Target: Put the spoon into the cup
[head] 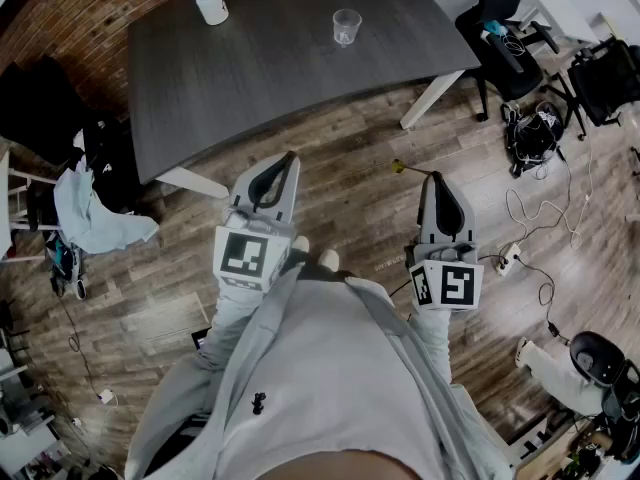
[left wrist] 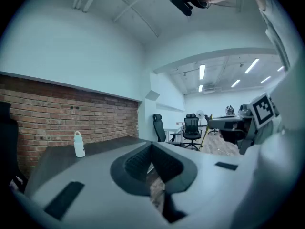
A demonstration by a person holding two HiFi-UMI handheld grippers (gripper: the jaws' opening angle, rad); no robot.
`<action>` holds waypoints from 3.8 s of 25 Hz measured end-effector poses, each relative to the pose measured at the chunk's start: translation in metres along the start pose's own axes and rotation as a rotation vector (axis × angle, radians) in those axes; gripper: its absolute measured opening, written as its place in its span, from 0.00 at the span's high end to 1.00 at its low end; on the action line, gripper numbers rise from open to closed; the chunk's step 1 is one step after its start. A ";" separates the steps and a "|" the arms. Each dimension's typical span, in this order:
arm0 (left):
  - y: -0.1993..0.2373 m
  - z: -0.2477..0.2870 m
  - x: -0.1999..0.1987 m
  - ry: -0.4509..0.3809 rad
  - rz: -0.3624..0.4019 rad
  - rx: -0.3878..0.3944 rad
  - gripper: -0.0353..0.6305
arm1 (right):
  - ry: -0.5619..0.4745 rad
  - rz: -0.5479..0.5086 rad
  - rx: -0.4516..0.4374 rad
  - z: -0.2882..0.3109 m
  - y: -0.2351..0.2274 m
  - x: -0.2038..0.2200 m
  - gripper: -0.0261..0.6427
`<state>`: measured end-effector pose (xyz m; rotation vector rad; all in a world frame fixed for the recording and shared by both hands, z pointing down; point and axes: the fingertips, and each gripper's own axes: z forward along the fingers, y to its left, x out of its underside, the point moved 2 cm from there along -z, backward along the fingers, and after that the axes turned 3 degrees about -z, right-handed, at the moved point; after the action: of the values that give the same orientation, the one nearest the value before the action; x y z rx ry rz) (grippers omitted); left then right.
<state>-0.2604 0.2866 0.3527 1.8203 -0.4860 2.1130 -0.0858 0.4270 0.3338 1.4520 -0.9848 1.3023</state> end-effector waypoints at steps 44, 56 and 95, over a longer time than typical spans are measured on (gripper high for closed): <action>0.165 0.274 -0.005 0.037 -0.029 0.113 0.92 | 0.091 0.039 0.058 0.294 -0.072 0.038 0.93; 0.198 0.331 -0.005 0.066 -0.064 -0.006 0.92 | 0.109 0.048 -0.056 0.378 -0.106 0.047 0.93; 0.254 0.425 -0.030 0.070 -0.131 -0.401 0.92 | 0.038 0.071 -0.504 0.565 -0.145 0.038 0.93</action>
<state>0.0068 -0.1311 0.3667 1.5042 -0.6951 1.8261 0.2023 -0.0820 0.3446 1.0100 -1.2405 1.0265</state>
